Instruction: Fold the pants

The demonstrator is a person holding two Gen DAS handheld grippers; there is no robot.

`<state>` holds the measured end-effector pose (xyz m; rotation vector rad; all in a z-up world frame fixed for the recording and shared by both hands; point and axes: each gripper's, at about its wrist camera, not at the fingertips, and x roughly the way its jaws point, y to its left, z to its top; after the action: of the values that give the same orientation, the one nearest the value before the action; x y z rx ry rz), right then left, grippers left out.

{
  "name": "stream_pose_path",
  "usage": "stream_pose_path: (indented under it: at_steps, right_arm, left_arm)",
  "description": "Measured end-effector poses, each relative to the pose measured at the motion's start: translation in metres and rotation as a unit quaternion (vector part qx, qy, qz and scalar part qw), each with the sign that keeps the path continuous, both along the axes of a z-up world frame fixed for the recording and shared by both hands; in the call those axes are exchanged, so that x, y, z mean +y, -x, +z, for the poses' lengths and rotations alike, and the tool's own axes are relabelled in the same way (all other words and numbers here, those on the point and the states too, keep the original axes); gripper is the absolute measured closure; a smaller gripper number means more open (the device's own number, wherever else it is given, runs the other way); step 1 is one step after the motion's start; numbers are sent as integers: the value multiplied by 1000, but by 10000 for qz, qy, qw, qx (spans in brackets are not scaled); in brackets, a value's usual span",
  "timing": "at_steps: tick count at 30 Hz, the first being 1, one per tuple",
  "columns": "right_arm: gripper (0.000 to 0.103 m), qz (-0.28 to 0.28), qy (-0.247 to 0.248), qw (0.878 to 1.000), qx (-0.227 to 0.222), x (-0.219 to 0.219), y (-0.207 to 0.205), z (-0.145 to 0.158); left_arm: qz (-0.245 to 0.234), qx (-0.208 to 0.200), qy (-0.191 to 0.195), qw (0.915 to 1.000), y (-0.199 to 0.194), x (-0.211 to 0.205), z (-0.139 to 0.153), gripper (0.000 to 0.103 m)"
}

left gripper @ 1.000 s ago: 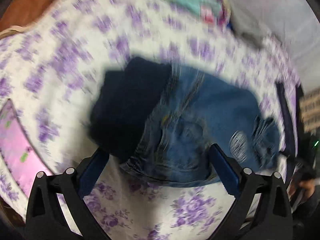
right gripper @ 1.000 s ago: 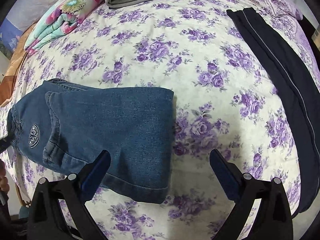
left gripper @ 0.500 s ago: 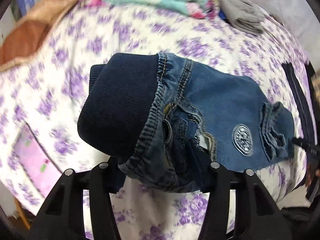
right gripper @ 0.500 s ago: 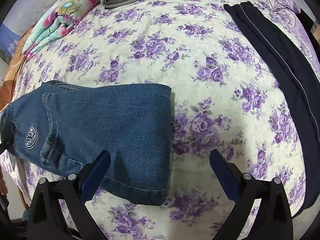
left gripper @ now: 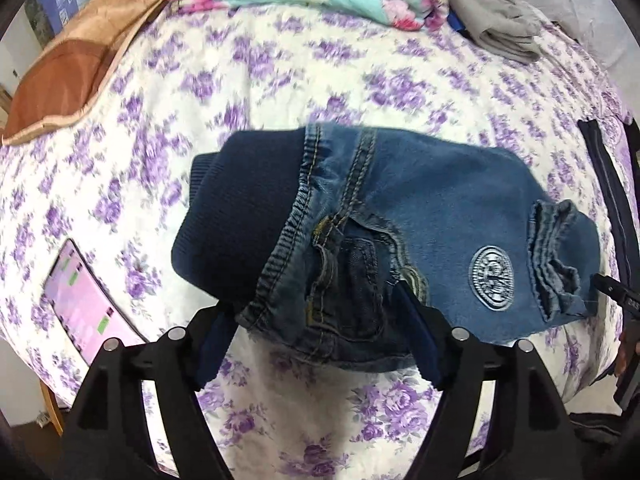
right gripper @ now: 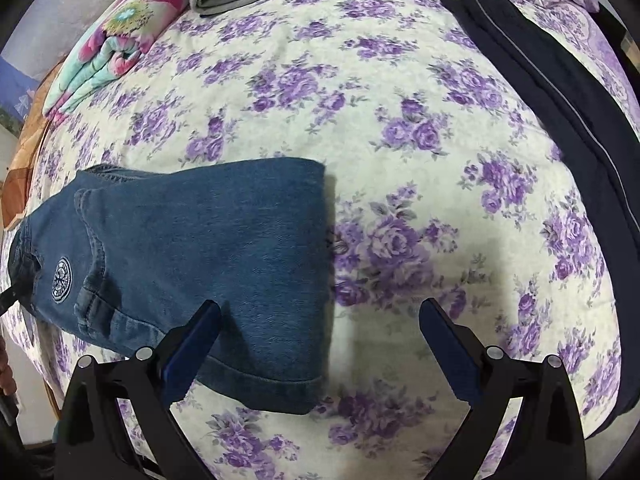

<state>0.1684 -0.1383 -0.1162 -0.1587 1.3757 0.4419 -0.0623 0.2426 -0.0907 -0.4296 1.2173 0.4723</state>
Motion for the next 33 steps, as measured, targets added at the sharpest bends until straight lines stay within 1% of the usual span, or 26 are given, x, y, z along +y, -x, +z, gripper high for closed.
stream_pose_path:
  at_steps: [3,7,10,12,13,15,17,19,21,22,23,24,26,27,29,31,32,33]
  right_arm:
    - [4,-64,-80,9999,15,-2,-2,2]
    - [4,42,-144,9999,-26,5,-1,9]
    - [4,188,-95,9997,-80,12,2,15]
    - [4,212,-128,9996,-101,16,3,20]
    - [4,223,-166,9995,-145,18,4,23]
    - [4,387,-394,9978,-369,25,10,36]
    - [4,747,-612,9937,-566,38,18,45]
    - [18,1193,-741,9892,-415,55,26,41]
    - [51,1593,-769,9842,-70,74,35,25]
    - [55,1685,-771,9827,50,79,38,19]
    - [57,1797,-725,9808,221,86,42,9]
    - [57,1961,-564,9787,246,93,49,1]
    - [56,2363,-304,9712,-36,102,61,-2]
    - [56,2474,-235,9686,-83,104,63,-3]
    - [56,2450,-236,9692,47,106,58,-2]
    - [56,2381,-422,9702,177,107,52,10]
    - [56,2406,-588,9688,116,110,52,20]
    - [56,2462,-624,9672,27,112,54,25]
  left_arm:
    - [-11,-37,-79,10000,1,-1,9,30]
    - [94,38,-83,9999,-2,-2,2,30]
    - [169,-10,-63,9998,-4,-5,-1,30]
    - [152,-14,-128,9998,-4,-8,0,30]
    - [133,9,-157,9998,-5,-9,-1,30]
    - [148,30,-139,9998,-4,-9,-2,29]
    - [203,0,-77,9998,-3,-7,-3,28]
    - [239,5,-39,9997,-2,-6,-5,28]
    - [210,47,-59,9998,-3,-6,-8,27]
    - [199,67,-60,9998,-3,-7,-10,27]
    - [205,89,-40,9997,-3,-7,-11,27]
    - [219,93,-12,9997,-2,-7,-13,27]
    - [249,96,38,9996,-1,-6,-15,26]
    - [253,110,61,9996,-1,-7,-17,26]
    - [251,127,65,9996,-1,-7,-18,26]
    - [245,112,81,9996,-1,-7,-18,25]
    - [232,109,103,9996,0,-7,-17,25]
    - [253,95,126,9996,1,-6,-17,24]
